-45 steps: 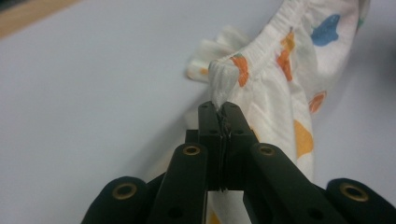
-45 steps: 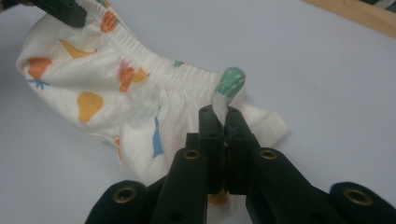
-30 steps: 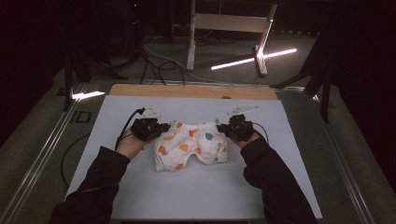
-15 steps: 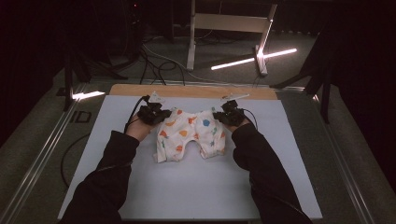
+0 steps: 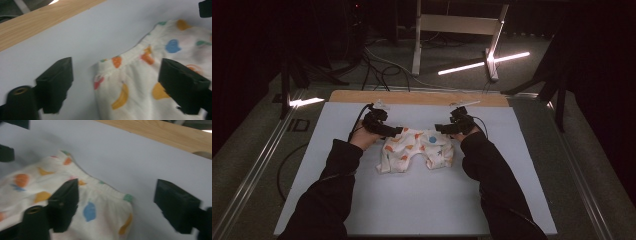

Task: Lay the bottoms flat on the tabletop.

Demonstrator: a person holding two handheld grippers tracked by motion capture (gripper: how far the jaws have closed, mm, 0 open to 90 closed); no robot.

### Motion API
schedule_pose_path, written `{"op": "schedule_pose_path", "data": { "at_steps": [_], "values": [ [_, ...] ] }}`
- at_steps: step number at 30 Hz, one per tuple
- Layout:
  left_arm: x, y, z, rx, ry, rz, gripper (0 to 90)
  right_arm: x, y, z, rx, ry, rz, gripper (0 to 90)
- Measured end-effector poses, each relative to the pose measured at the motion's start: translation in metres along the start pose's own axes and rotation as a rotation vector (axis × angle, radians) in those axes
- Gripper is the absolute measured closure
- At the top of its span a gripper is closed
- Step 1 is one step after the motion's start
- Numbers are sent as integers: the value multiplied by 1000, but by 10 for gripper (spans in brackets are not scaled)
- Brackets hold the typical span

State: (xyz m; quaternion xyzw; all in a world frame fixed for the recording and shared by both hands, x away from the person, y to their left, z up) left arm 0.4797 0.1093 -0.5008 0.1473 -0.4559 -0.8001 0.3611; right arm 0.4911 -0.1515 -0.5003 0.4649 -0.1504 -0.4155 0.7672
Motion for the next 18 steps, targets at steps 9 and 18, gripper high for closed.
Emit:
{"op": "schedule_pose_path", "data": {
  "at_steps": [9,18],
  "values": [
    [23,-2,18,19,-103,-10,16,-14,0,17,21,62,27,135],
    [47,-14,48,64,-148,-39,10,-34,-5,43,61,110,74,137]
  ]
}}
Point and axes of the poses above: each handheld gripper's, and its own axes: z roughly backward along the jaws, y roughly out of its top, x roughly to its right, the point moved 5 cm from there along -z, roughly forward along the jaws, and after that the axes turned 10 degrees about x, right-handed, at the moved point
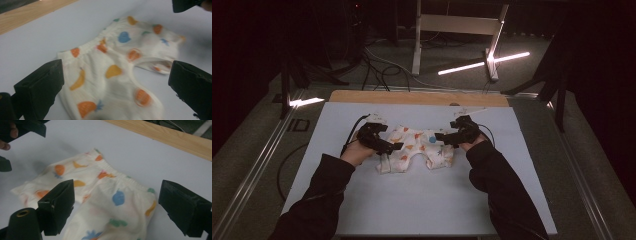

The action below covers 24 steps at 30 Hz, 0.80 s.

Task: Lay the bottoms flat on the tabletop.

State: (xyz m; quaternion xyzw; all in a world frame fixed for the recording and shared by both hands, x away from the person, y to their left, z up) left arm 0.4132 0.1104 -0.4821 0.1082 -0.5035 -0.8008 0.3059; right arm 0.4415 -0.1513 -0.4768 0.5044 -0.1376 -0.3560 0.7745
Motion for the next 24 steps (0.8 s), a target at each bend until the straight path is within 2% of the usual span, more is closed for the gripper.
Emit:
{"op": "schedule_pose_path", "data": {
  "at_steps": [6,12,14,17,19,22,24],
  "values": [
    [23,-7,28,57,-26,-43,7,-21,-4,20,25,41,67,138],
    [46,-26,57,97,-16,-68,7,-46,-14,32,47,88,131,133],
    [53,-34,65,104,-8,-79,7,-55,-17,33,22,107,166,118],
    [64,-47,76,113,4,-107,7,-71,-21,33,31,143,191,120],
    [70,-56,85,130,4,-94,7,-83,-23,33,31,168,207,125],
    [76,-68,98,135,29,-97,7,-101,-25,29,37,226,224,135],
    [79,-75,106,139,40,-80,8,-113,-25,26,55,247,251,140]
  ]
}}
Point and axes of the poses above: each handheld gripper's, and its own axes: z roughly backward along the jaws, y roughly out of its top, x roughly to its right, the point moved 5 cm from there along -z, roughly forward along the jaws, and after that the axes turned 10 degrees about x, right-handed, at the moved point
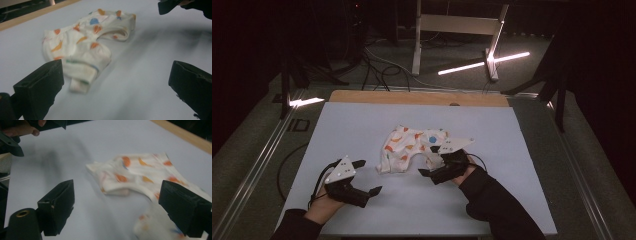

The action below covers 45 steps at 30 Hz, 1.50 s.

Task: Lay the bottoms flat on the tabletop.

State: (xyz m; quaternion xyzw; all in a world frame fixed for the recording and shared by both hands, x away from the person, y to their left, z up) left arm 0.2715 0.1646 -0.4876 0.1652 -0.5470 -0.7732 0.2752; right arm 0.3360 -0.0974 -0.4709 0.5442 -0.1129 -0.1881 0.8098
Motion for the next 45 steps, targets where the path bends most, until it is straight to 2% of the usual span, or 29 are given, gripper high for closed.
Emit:
{"op": "schedule_pose_path", "data": {
  "at_steps": [2,5,8,9,10,11,12,14,17,19,21,23,25,26,30,32,34,38,39,42,43,44,45],
  "values": [
    [3,-6,7,10,19,4,8,-12,2,-8,13,32,6,142],
    [9,-16,13,1,36,11,8,-27,2,-24,18,85,51,172],
    [10,-23,15,-14,51,2,8,-38,0,-43,-8,149,89,294],
    [8,-25,15,-15,59,6,8,-42,0,-50,-21,166,98,361],
    [8,-25,15,-15,59,6,9,-42,0,-50,-21,166,98,361],
    [4,-28,15,-9,68,29,9,-44,0,-57,-27,180,116,394],
    [1,-29,15,-9,74,35,10,-47,-2,-71,-51,196,153,467],
    [-4,-31,16,-3,92,45,12,-49,-3,-85,-78,190,197,509],
    [-9,-33,17,1,103,58,15,-50,-7,-104,-119,173,221,546],
    [-11,-34,18,0,130,43,15,-50,-11,-116,-146,143,254,557],
    [-13,-33,20,5,155,31,14,-49,-15,-125,-172,130,288,559],
    [-15,-33,21,8,162,33,14,-48,-19,-131,-204,99,316,588],
    [-16,-34,21,11,169,38,14,-49,-20,-135,-217,70,343,645],
    [-16,-34,21,10,166,40,14,-48,-20,-137,-215,74,358,691],
    [-16,-35,20,6,161,45,15,-48,-17,-140,-219,49,350,885],
    [-16,-36,20,3,156,46,14,-48,-11,-138,-208,65,347,895],
    [-16,-36,20,4,155,46,14,-47,-3,-132,-179,71,319,900],
    [-16,-35,20,11,150,55,14,-40,20,-118,-113,84,234,900],
    [-16,-35,20,16,149,60,15,-37,26,-114,-93,82,212,900],
    [-16,-34,20,19,149,63,14,-26,43,-102,-43,52,193,900],
    [-16,-34,20,20,146,67,15,-21,48,-97,-25,37,172,900],
    [-16,-35,20,20,143,74,14,-16,54,-93,8,41,120,900],
    [-17,-35,19,19,143,74,14,-9,57,-90,19,27,92,900]
  ]
}}
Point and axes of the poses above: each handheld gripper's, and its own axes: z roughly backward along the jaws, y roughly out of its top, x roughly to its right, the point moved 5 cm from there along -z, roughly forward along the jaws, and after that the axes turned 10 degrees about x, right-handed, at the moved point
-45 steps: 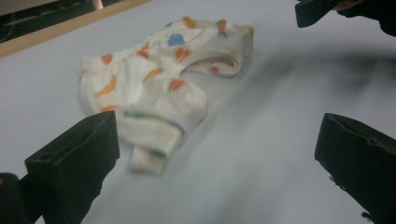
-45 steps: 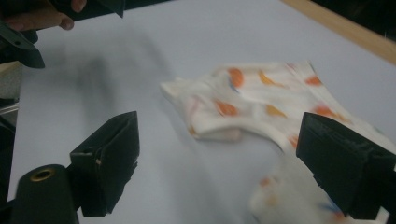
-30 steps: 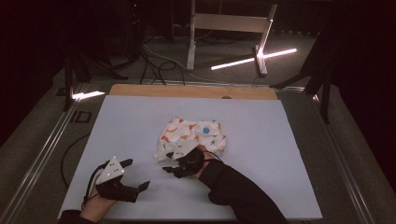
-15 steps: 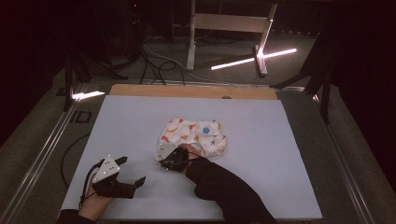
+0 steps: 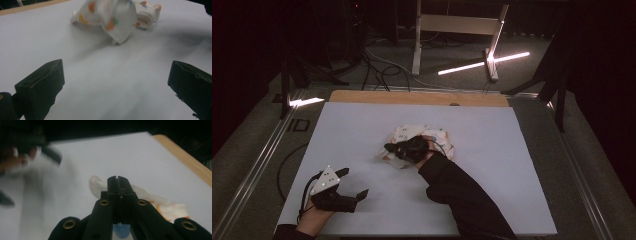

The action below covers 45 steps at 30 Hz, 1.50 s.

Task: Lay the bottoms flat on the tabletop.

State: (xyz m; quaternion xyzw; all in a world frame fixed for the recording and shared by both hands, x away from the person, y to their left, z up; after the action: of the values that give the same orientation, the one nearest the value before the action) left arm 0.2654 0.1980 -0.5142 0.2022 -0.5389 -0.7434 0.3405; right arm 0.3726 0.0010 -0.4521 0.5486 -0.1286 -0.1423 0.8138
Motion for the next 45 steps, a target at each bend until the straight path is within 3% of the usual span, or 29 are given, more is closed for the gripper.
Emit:
{"op": "schedule_pose_path", "data": {
  "at_steps": [8,13,14,16,17,22,25,27,30,35,41,43,45],
  "values": [
    [1,-2,-2,-11,-8,-2,15,35,-14,2,-54,-136,-109,900],
    [2,-2,-2,-13,-15,-2,14,50,-27,1,-75,-195,-136,884],
    [2,-2,-2,-15,-16,-3,14,52,-29,2,-73,-209,-151,817],
    [2,-2,-2,-12,-16,2,15,56,-31,5,-50,-224,-171,550],
    [2,-2,-3,-13,-15,3,15,57,-31,7,-48,-230,-177,474],
    [2,-1,-6,-26,-30,10,15,57,-30,27,-9,-254,-179,273],
    [-1,2,-11,-41,-48,8,24,54,-31,43,13,-231,-191,161],
    [-5,4,-17,-53,-37,-10,41,53,-33,54,24,-223,-196,143],
    [-15,5,-29,-83,-43,-10,130,49,-38,73,51,-204,-216,129],
    [-31,2,-57,-136,-57,-17,310,44,-52,104,72,-233,-224,141],
    [-36,1,-89,-203,-80,-87,449,39,-68,136,67,-273,-213,145],
    [-38,-1,-97,-229,-82,-120,541,38,-73,145,63,-287,-211,145],
    [-39,-3,-102,-245,-80,-115,664,35,-78,153,67,-291,-223,145]
  ]
}}
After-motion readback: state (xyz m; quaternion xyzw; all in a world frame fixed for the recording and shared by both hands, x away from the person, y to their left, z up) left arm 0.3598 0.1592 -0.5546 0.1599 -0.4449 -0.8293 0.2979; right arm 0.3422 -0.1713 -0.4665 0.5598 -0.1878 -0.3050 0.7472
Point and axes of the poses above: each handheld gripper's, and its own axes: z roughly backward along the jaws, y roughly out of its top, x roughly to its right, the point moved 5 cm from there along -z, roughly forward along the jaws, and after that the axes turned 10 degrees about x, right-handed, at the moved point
